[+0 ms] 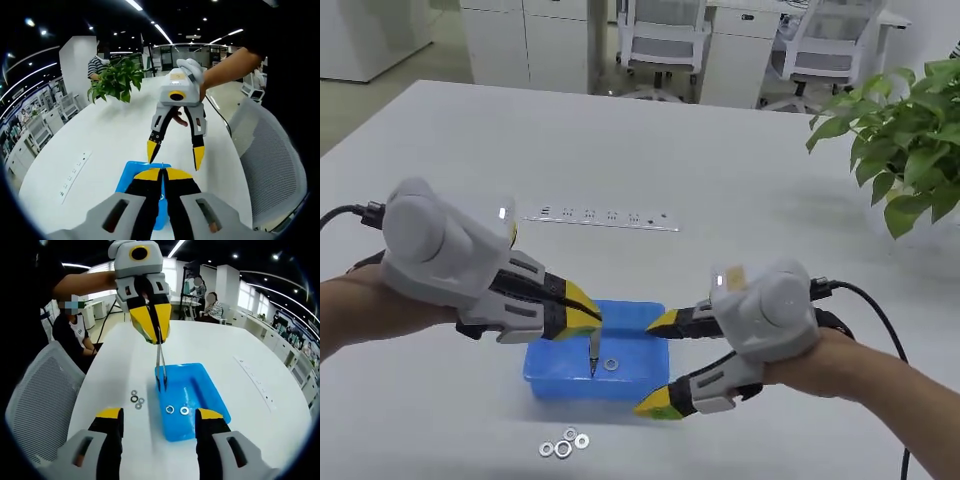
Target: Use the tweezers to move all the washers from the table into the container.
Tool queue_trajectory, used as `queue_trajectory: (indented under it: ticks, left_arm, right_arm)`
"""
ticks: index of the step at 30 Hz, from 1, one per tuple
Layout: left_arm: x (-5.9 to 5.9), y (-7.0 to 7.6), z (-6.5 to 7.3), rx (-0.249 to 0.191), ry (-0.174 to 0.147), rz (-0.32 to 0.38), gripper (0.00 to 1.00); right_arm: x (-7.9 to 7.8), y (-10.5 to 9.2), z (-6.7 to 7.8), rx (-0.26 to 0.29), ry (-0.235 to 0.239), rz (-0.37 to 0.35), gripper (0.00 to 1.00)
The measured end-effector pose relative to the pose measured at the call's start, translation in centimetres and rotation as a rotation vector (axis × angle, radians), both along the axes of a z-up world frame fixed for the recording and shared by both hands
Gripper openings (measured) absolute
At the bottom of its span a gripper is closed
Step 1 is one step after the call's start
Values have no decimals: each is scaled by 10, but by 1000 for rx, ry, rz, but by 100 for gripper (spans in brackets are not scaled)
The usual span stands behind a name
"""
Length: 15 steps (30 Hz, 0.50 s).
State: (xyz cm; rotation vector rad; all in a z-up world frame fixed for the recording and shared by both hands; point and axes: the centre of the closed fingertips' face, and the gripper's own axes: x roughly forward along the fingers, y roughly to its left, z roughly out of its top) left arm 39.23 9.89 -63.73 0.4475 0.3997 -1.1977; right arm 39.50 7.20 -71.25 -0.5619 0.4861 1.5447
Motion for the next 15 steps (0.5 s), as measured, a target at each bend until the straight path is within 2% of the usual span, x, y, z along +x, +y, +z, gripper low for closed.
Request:
queue_trajectory:
  ticks: [8,15]
  left_arm:
    - [-12,1,1,-3,2,-1,6]
    - [-23,-1,-5,2,9,-10,6]
  right_arm:
    - [-10,-2,-2,-5,-1,1,63]
    - [-16,-3,-2,-6,-8,5,64]
